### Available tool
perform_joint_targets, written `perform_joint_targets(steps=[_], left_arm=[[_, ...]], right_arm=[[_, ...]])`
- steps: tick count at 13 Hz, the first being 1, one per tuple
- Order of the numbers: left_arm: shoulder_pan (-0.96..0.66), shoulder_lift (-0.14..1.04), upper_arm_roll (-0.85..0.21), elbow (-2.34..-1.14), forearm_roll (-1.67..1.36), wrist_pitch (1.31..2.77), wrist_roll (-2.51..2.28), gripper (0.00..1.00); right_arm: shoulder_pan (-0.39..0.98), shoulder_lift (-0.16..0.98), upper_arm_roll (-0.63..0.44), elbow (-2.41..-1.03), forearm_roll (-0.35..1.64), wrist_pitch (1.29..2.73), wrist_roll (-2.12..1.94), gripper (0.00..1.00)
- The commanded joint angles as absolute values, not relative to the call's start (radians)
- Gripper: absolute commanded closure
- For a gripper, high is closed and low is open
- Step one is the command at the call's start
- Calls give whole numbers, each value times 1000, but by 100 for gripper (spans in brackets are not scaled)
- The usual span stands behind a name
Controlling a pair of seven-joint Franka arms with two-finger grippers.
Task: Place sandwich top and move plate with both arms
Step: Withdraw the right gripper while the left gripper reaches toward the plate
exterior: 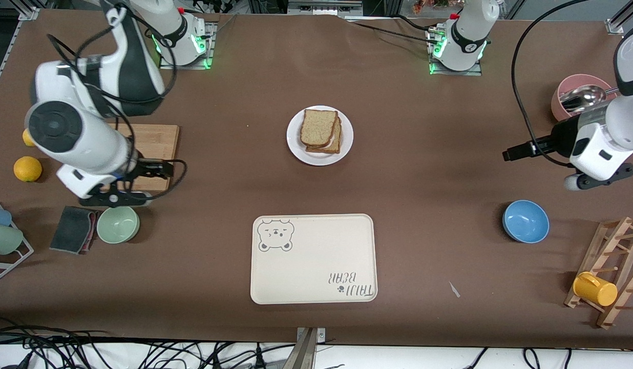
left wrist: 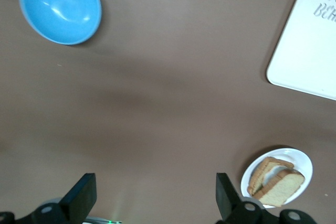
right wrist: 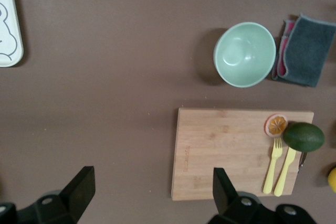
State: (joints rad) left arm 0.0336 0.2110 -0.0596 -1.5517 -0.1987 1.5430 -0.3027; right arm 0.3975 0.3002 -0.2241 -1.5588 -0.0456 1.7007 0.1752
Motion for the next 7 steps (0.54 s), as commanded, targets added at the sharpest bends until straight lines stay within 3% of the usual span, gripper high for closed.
perform_joint_targets(steps=[1, 4, 7], left_arm=[[8, 256, -60, -1537, -256, 1572, -305, 0], [-15, 279, -61, -1578, -298, 1643, -305, 0], [-11, 268, -100, -1698, -328, 1788, -262, 0]], right_arm=[[410, 125, -270, -1718, -6, 1707, 156, 1], [411, 29, -308, -1746, -11, 1654, 152, 1], [410, 18, -374, -1686, -20, 1594, 143, 5]])
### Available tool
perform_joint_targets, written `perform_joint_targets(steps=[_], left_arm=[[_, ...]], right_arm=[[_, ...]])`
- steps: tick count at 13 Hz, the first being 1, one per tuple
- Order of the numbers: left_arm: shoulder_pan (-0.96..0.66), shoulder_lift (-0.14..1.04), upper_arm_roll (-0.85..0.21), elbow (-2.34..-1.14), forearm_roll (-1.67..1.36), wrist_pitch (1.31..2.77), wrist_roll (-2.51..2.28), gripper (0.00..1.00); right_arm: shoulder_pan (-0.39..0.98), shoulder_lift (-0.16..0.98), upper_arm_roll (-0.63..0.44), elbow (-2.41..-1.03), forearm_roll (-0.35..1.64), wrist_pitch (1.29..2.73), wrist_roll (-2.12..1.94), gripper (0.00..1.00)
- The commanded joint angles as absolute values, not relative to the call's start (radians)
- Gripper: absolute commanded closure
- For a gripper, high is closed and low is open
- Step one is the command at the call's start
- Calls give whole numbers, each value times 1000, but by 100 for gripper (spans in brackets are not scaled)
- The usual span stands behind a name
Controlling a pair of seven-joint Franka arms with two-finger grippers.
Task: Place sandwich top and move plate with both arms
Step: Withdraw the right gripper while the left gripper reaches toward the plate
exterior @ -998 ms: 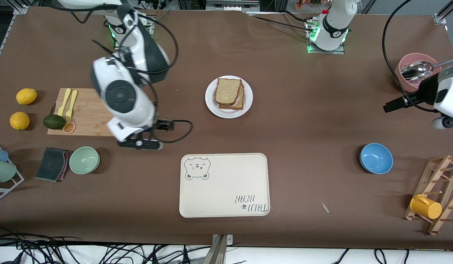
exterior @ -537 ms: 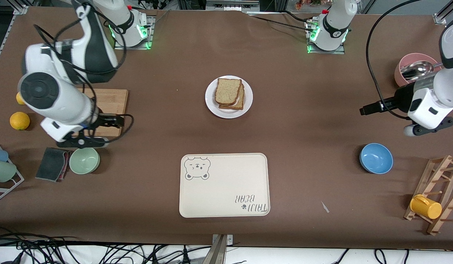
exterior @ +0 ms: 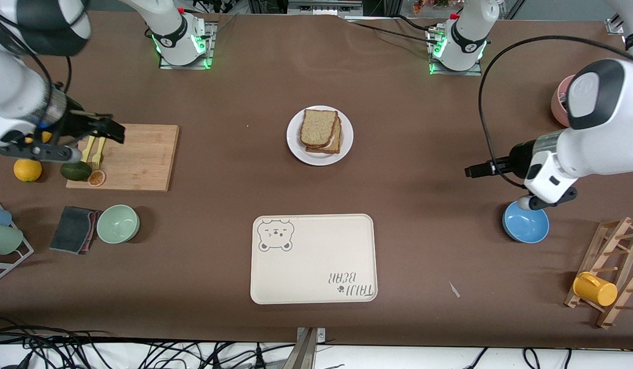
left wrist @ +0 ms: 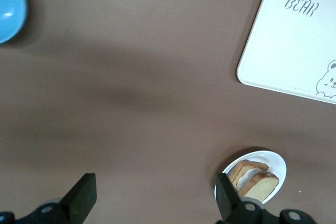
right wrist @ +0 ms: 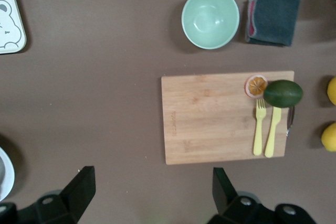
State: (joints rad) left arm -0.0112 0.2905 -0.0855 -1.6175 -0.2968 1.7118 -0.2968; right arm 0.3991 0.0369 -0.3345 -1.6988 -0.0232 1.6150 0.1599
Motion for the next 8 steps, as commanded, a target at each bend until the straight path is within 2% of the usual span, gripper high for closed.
perform_joint_targets(steps=[1, 4, 6, 8], left_arm=[[-9, 267, -109, -1739, -353, 1830, -246, 0], [-11, 268, -110, -1870, -442, 1960, -189, 0], [-12, 273, -110, -1925, -530, 1997, -128, 0], [-11, 273, -120, -1997, -694, 2051, 2, 0]], right_arm=[[410, 26, -377, -1660, -20, 1586, 141, 3], [417, 47, -371, -1652, -17, 1589, 152, 0], [420, 49, -367, -1643, -14, 1591, 150, 0], [437, 92, -360, -1564, -6, 1550, 155, 0]])
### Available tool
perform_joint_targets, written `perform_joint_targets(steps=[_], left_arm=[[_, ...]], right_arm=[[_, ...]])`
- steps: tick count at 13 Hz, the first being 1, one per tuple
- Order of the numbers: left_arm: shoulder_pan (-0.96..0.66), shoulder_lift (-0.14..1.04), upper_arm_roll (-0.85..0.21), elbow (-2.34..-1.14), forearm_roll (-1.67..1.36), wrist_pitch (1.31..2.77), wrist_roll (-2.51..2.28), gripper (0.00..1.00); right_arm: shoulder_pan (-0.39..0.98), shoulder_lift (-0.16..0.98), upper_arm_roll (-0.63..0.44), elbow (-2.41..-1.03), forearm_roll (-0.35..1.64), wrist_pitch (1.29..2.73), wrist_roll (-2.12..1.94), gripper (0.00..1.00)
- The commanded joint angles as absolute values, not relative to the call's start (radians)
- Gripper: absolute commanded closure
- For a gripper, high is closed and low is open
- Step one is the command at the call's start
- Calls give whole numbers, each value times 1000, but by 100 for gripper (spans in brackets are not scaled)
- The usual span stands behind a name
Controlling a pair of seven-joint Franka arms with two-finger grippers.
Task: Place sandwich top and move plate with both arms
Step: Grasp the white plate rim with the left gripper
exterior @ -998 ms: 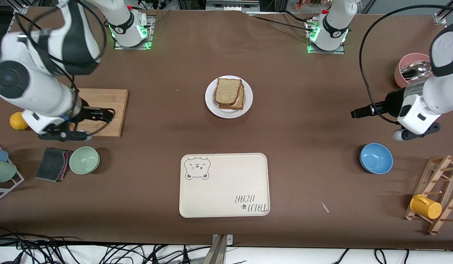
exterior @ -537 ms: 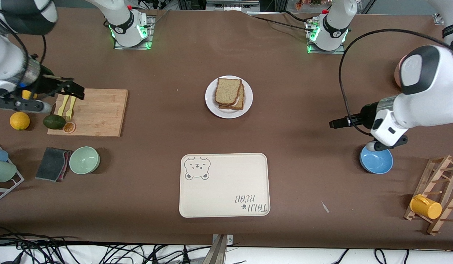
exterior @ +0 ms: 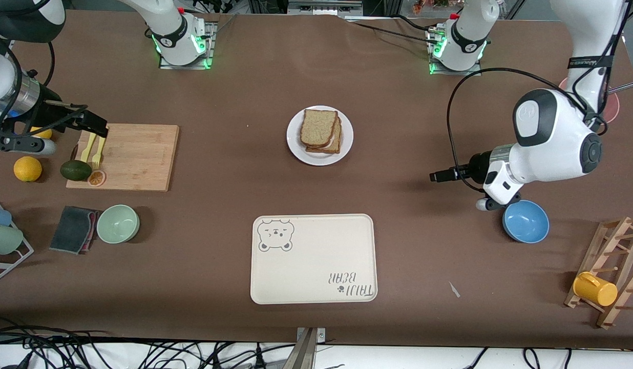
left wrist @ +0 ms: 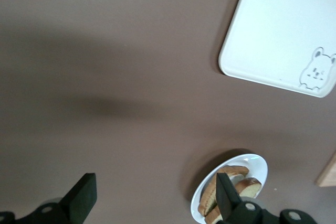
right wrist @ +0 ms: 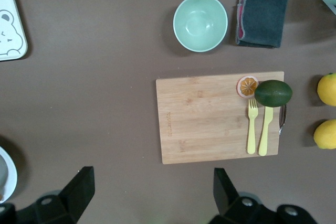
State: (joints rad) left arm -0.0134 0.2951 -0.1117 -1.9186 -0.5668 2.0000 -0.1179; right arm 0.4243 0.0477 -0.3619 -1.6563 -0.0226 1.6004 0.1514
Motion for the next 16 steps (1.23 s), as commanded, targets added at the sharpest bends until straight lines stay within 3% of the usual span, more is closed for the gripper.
perform_joint_targets(steps=[1, 3, 4, 6, 7, 12, 13, 14, 15, 16], left_arm=[[-12, 273, -124, -2026, -763, 2072, 70, 0], [-12, 273, -158, -2080, -831, 2133, 133, 0], [-12, 275, -176, -2103, -851, 2175, 171, 0], [-14, 305, -242, -2132, -937, 2255, 285, 0], [-15, 322, -274, -2147, -1004, 2307, 334, 0], [-14, 345, -399, -2210, -1176, 2425, 489, 0], [-14, 345, -411, -2230, -1221, 2437, 544, 0], [-14, 344, -429, -2256, -1262, 2471, 595, 0], [-14, 347, -454, -2281, -1337, 2509, 664, 0], [-15, 354, -480, -2299, -1433, 2532, 757, 0]], right_arm=[[434, 92, -360, -1549, -6, 1534, 147, 0], [413, 113, -345, -1548, -6, 1536, 143, 0], [317, 118, -245, -1548, -6, 1536, 144, 0], [34, 118, 60, -1548, -20, 1534, 152, 0], [-16, 117, 107, -1549, -21, 1534, 155, 0], [-64, 109, 121, -1548, -18, 1534, 146, 0], [-133, 107, 182, -1548, -18, 1534, 120, 0], [-258, 107, 325, -1548, -35, 1534, 115, 0], [-309, 100, 403, -1548, -67, 1532, 121, 0], [-296, 100, 399, -1549, -75, 1531, 126, 0]])
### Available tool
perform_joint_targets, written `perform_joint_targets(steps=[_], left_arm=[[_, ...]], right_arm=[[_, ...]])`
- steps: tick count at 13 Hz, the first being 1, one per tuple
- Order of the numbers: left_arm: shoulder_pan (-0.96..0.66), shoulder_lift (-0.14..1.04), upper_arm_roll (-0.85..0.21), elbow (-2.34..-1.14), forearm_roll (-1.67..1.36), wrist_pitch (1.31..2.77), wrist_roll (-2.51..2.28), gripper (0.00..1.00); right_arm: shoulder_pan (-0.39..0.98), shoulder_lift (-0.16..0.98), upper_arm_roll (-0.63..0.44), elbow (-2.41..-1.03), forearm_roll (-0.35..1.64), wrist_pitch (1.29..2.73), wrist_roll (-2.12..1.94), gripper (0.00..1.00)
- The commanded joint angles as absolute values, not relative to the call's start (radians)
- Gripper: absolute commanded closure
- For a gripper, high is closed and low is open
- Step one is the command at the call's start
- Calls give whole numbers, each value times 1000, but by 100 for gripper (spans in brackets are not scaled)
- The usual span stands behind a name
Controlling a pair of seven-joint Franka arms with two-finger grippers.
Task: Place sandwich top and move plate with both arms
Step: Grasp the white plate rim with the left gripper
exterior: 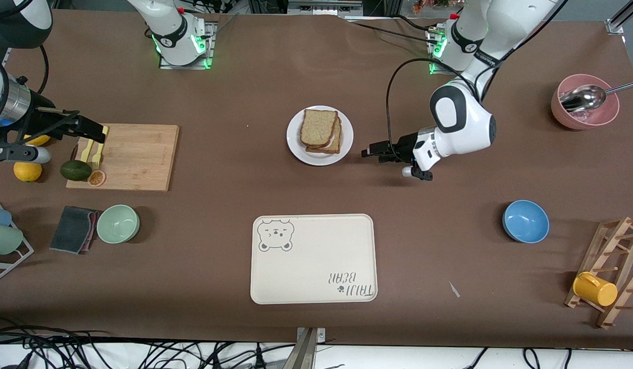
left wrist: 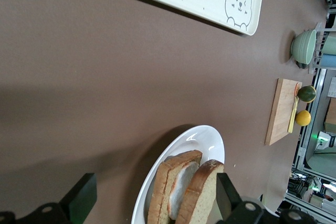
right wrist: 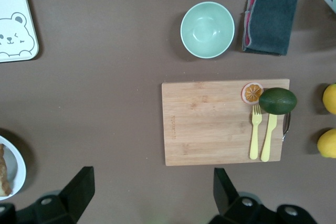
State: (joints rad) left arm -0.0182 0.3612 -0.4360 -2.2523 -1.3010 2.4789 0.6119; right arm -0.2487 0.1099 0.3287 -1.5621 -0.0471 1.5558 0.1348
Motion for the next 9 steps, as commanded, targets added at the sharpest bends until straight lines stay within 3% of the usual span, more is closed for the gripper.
perform_joint_targets(steps=[1, 3, 9], left_arm=[[-18, 363, -500, -2310, -1519, 2554, 849, 0], [-49, 371, -508, -2335, -1630, 2585, 957, 0], [-152, 462, -509, -2342, -1983, 2677, 1298, 3]], right_arm=[[-264, 100, 375, -1549, -77, 1531, 126, 0], [-143, 101, 232, -1549, -68, 1532, 118, 0], [-48, 109, 127, -1554, -55, 1565, 117, 1]])
